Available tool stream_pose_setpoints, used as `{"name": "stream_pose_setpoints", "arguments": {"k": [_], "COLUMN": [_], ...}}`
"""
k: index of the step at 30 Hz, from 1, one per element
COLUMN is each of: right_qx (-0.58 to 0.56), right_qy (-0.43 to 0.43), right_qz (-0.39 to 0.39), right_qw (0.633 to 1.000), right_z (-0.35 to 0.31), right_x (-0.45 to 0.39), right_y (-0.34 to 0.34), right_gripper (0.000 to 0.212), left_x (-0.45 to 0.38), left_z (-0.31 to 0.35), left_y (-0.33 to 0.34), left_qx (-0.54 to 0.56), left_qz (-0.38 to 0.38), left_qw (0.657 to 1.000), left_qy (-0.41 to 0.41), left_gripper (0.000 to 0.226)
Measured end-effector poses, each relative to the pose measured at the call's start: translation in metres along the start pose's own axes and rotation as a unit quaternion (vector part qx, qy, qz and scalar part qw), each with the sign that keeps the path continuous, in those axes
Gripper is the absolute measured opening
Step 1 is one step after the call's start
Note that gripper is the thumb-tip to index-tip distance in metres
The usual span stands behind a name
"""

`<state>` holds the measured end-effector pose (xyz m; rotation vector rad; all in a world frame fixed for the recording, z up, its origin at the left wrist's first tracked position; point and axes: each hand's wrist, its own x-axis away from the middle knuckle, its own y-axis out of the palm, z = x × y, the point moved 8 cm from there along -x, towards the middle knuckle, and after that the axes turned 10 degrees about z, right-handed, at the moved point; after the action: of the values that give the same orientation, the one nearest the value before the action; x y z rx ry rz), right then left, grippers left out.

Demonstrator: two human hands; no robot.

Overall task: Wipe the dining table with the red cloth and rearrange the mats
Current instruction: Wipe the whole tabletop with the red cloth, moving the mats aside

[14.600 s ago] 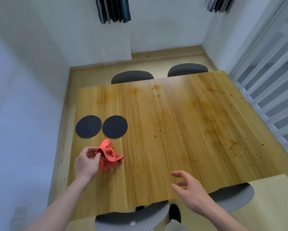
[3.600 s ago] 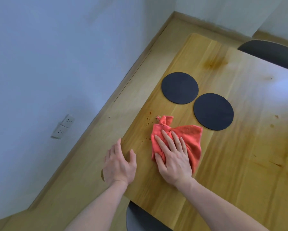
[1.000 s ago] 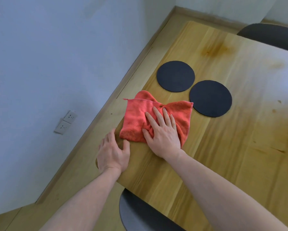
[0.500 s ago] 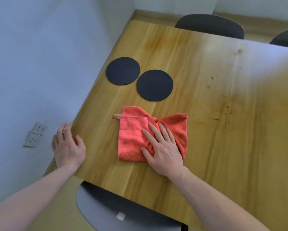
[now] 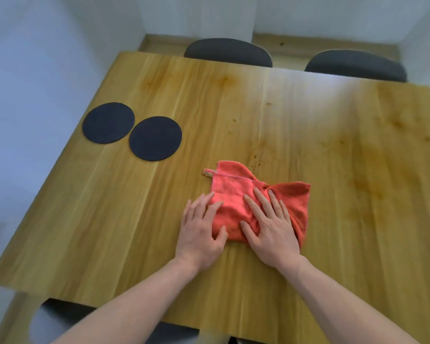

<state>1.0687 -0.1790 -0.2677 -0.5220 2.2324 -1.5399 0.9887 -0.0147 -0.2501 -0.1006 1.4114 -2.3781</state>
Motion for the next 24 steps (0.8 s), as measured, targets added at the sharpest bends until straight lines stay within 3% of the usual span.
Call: {"name": "stream_pose_setpoints", "arguments": {"k": [4,12,24], "right_qx": [0.021,0.030,0.056], "right_qy": [0.065,0.171,0.178], "right_qz": [0.009,0.034,0.061], "right_qw": [0.998,0.984,0.981], "right_z": [0.080,0.193,0.208], "right_x": [0.021,0.056,0.055], "right_y": [-0.031,-0.074,-0.074], "right_gripper": [0.068,0.067,0.067], "left_x": [0.000,0.002,-0.001], "left_z": [0.030,0.029,0.031], "left_y": [0.041,0.042,0.044], "left_qx": [-0.051,-0.108,-0.121], "left_qz": [-0.048,-0.045,-0.051], "left_qw": [0.998,0.993,0.991], "left_qy": [0.004,-0.005,-0.014], "left_gripper": [0.068,0.070,0.067]}}
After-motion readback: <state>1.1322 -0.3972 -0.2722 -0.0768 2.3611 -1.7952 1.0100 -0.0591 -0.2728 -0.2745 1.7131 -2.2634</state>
